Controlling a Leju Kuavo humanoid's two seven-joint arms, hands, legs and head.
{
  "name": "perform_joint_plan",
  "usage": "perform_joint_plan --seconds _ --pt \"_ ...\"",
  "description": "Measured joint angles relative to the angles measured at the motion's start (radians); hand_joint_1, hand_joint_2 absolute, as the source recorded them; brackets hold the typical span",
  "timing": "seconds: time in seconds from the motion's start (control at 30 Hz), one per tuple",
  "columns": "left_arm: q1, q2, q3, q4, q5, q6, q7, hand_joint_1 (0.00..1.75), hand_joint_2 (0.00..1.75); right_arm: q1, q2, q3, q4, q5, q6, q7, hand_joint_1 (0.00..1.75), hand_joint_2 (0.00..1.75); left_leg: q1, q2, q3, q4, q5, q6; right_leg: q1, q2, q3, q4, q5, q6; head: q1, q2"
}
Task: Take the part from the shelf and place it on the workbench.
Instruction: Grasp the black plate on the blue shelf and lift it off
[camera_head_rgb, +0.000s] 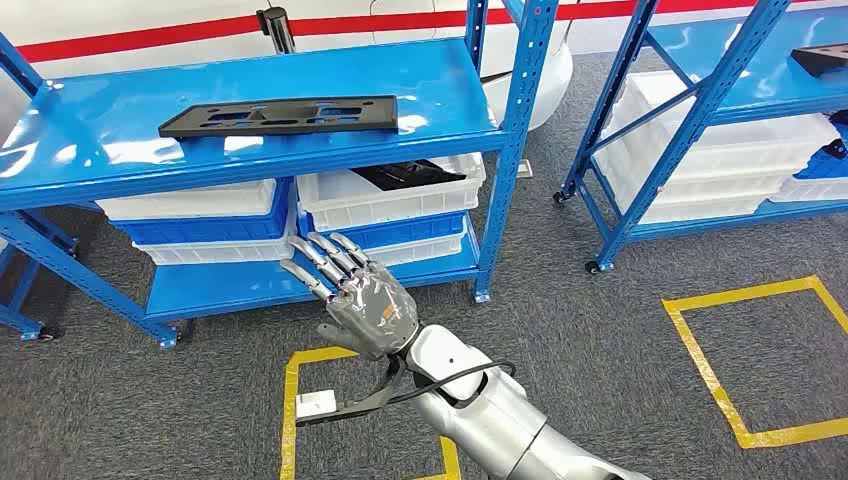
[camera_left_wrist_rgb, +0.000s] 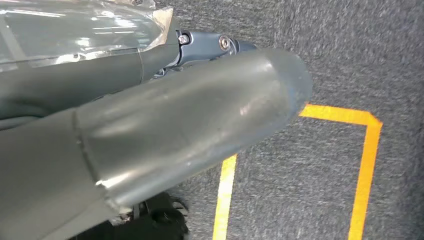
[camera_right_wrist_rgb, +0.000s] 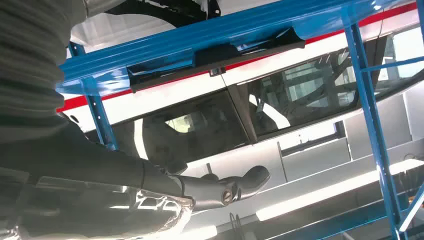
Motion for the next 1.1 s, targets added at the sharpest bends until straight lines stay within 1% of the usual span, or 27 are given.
perform_joint_plan --seconds 0.03,0.1,0.13,0.17,0.2,0.23,0.27,0.3,0.33,0.4,0.43,0.47,0.5,0.57,0.6,0.63,0.67,0.7,0.73,0.77,0.8,0.87,0.93,0.97,1.03,1.07,1.1 --pt "0.001 0.000 0.000 0.000 -0.001 0.000 0.000 0.00 0.00 0.001 0.000 0.000 0.000 -0.003 -0.001 -0.002 0.00 1.75 0.000 0.000 -0.020 0.035 -0.010 -0.001 0.001 0.000 0.000 0.000 0.000 -0.001 0.000 0.000" --pt "0.002 0.001 0.000 0.000 -0.003 0.000 0.000 0.00 0.00 0.002 -0.001 0.001 0.001 -0.012 -0.003 -0.004 0.00 1.75 0.002 0.000 -0.055 0.085 -0.012 -0.003 0.001 0.002 0.001 0.000 -0.002 -0.002 0.000 0.000" --pt "0.002 0.001 0.001 0.000 -0.004 0.000 -0.001 0.00 0.00 0.002 -0.001 0.001 0.002 -0.017 -0.004 -0.006 0.00 1.75 0.002 0.000 -0.056 0.073 0.010 -0.003 0.002 0.003 0.003 0.000 -0.002 -0.002 0.000 0.000" --pt "0.002 0.002 0.001 0.000 -0.005 0.000 -0.001 0.00 0.00 0.002 -0.001 0.001 0.002 -0.022 -0.005 -0.006 0.00 1.75 0.003 0.000 -0.036 0.021 0.047 -0.001 0.002 0.005 0.005 0.000 -0.004 -0.002 0.000 0.000" --pt "0.002 0.003 0.001 0.000 -0.005 0.000 -0.002 0.00 0.00 0.002 0.000 0.002 0.002 -0.026 -0.006 -0.007 0.00 1.75 0.004 0.000 -0.004 -0.054 0.087 0.001 0.002 0.007 0.009 0.000 -0.006 -0.001 0.000 0.000" --pt "0.001 0.004 0.002 0.000 -0.006 0.000 -0.003 0.00 0.00 0.001 0.000 0.002 0.002 -0.030 -0.008 -0.008 0.00 1.75 0.002 -0.001 0.028 -0.121 0.115 0.003 0.005 0.008 0.011 0.000 -0.008 0.001 0.000 0.000" --pt "0.001 0.004 0.002 0.000 -0.006 0.000 -0.004 0.00 0.00 0.001 0.000 0.002 0.002 -0.035 -0.011 -0.009 0.00 1.75 0.000 -0.001 0.051 -0.169 0.130 0.006 0.007 0.010 0.011 0.001 -0.010 0.005 0.000 0.000" --pt "0.000 0.005 0.003 -0.001 -0.006 0.001 -0.005 0.00 0.00 0.001 0.000 0.002 0.002 -0.039 -0.015 -0.012 0.00 1.31 -0.003 -0.003 0.061 -0.191 0.132 0.010 0.009 0.010 0.011 0.000 -0.011 0.009 0.001 0.000" --pt "0.000 0.005 0.004 -0.001 -0.007 0.002 -0.006 0.00 0.00 0.001 0.000 0.003 0.002 -0.045 -0.020 -0.017 0.00 0.87 -0.007 -0.004 0.062 -0.193 0.129 0.013 0.011 0.010 0.010 -0.001 -0.012 0.014 0.001 0.000" --pt "0.000 0.005 0.005 -0.001 -0.008 0.003 -0.008 0.00 0.00 0.001 0.000 0.005 0.001 -0.052 -0.032 -0.031 0.00 0.00 -0.008 -0.003 0.065 -0.199 0.132 0.026 0.011 0.009 0.009 0.000 -0.015 0.025 0.001 0.000" --pt "0.000 0.005 0.006 -0.001 -0.009 0.003 -0.009 0.00 0.00 0.000 0.000 0.006 0.001 -0.055 -0.039 -0.038 0.00 0.00 -0.007 -0.002 0.068 -0.204 0.134 0.034 0.011 0.007 0.002 0.014 -0.024 0.028 0.001 0.000" --pt "0.000 0.005 0.008 -0.001 -0.011 0.003 -0.010 0.00 0.00 0.000 0.000 0.006 0.000 -0.055 -0.046 -0.043 0.00 0.00 -0.006 -0.001 0.071 -0.209 0.137 0.041 0.012 0.006 -0.015 0.049 -0.042 0.029 0.002 0.000" --pt "0.000 0.005 0.009 -0.001 -0.012 0.003 -0.010 0.00 0.00 0.001 -0.001 0.007 0.000 -0.055 -0.051 -0.047 0.00 0.00 -0.005 0.000 0.073 -0.211 0.137 0.046 0.011 0.004 -0.044 0.105 -0.067 0.026 0.002 0.000" --pt "0.001 0.005 0.012 -0.001 -0.014 0.004 -0.011 0.00 0.00 0.007 -0.004 0.009 -0.001 -0.056 -0.060 -0.054 0.00 0.00 -0.008 0.001 0.074 -0.211 0.136 0.051 0.011 0.004 -0.119 0.245 -0.118 0.022 0.003 0.000" --pt "0.002 0.005 0.013 -0.001 -0.014 0.004 -0.011 0.00 0.00 0.010 -0.006 0.010 -0.001 -0.057 -0.064 -0.057 0.00 0.00 -0.009 0.000 0.074 -0.211 0.135 0.052 0.011 0.004 -0.144 0.288 -0.127 0.024 0.003 0.000" --pt "0.003 0.005 0.014 -0.001 -0.015 0.004 -0.011 0.00 0.00 0.013 -0.008 0.010 -0.001 -0.057 -0.066 -0.059 0.00 0.00 -0.010 -0.001 0.076 -0.211 0.133 0.052 0.011 0.003 -0.151 0.293 -0.120 0.030 0.003 0.000" --pt "0.003 0.004 0.015 -0.001 -0.015 0.004 -0.011 0.00 0.00 0.014 -0.010 0.011 -0.001 -0.057 -0.067 -0.060 0.00 0.00 -0.010 -0.002 0.079 -0.211 0.132 0.052 0.011 0.003 -0.135 0.254 -0.096 0.037 0.003 0.000" --pt "0.003 0.004 0.015 -0.001 -0.015 0.004 -0.011 0.00 0.00 0.015 -0.010 0.012 -0.001 -0.057 -0.068 -0.061 0.00 0.00 -0.010 -0.004 0.082 -0.211 0.129 0.050 0.011 0.002 -0.102 0.182 -0.064 0.043 0.003 0.000" --pt "0.003 0.003 0.016 -0.001 -0.015 0.004 -0.011 0.00 0.00 0.015 -0.010 0.012 -0.001 -0.057 -0.069 -0.061 0.00 0.00 -0.011 -0.005 0.085 -0.210 0.126 0.046 0.012 -0.001 -0.066 0.106 -0.033 0.044 0.003 0.000" --pt "0.003 0.003 0.016 -0.001 -0.015 0.004 -0.011 0.00 0.00 0.015 -0.010 0.013 -0.001 -0.058 -0.070 -0.061 0.00 0.00 -0.013 -0.006 0.087 -0.209 0.123 0.042 0.012 -0.003 -0.037 0.045 -0.010 0.041 0.003 0.000" --pt "0.004 0.002 0.016 -0.001 -0.015 0.004 -0.011 0.00 0.00 0.015 -0.010 0.013 -0.001 -0.058 -0.070 -0.061 0.00 0.00 -0.015 -0.006 0.088 -0.207 0.120 0.038 0.013 -0.004 -0.020 0.010 0.003 0.036 0.002 0.000" --pt "0.004 0.003 0.018 -0.001 -0.015 0.005 -0.011 0.00 0.00 0.015 -0.010 0.014 -0.001 -0.057 -0.072 -0.061 0.00 0.87 -0.016 -0.006 0.088 -0.204 0.115 0.038 0.012 -0.004 -0.012 -0.004 0.010 0.029 0.001 0.000" --pt "0.004 0.004 0.021 -0.001 -0.016 0.005 -0.010 0.00 0.00 0.015 -0.009 0.015 -0.001 -0.057 -0.075 -0.063 0.00 1.75 -0.014 -0.006 0.088 -0.201 0.112 0.042 0.007 -0.002 -0.010 -0.006 0.012 0.032 0.001 0.000" --pt "0.004 0.005 0.022 -0.001 -0.016 0.005 -0.010 0.00 0.00 0.015 -0.007 0.016 -0.002 -0.057 -0.077 -0.064 0.00 1.75 -0.015 -0.006 0.089 -0.203 0.112 0.043 0.004 -0.002 -0.009 -0.009 0.013 0.033 0.001 0.000" --pt "0.005 0.006 0.024 -0.001 -0.018 0.005 -0.011 0.00 0.00 0.016 -0.004 0.017 -0.006 -0.056 -0.080 -0.068 0.00 1.75 -0.015 -0.003 0.111 -0.237 0.126 0.054 0.006 -0.003 -0.002 -0.017 0.014 0.035 0.001 0.000" --pt "0.004 0.007 0.024 -0.001 -0.019 0.005 -0.011 0.00 0.00 0.015 -0.002 0.018 -0.008 -0.056 -0.083 -0.070 0.00 1.75 -0.012 -0.002 0.127 -0.263 0.137 0.061 0.008 -0.004 -0.003 -0.010 0.008 0.034 0.001 0.000" --pt "0.004 0.007 0.025 -0.001 -0.022 0.006 -0.012 0.00 0.00 0.015 -0.002 0.018 -0.009 -0.056 -0.085 -0.073 0.00 1.75 -0.008 -0.001 0.143 -0.288 0.148 0.066 0.011 -0.004 -0.014 0.015 -0.006 0.031 0.001 0.000"
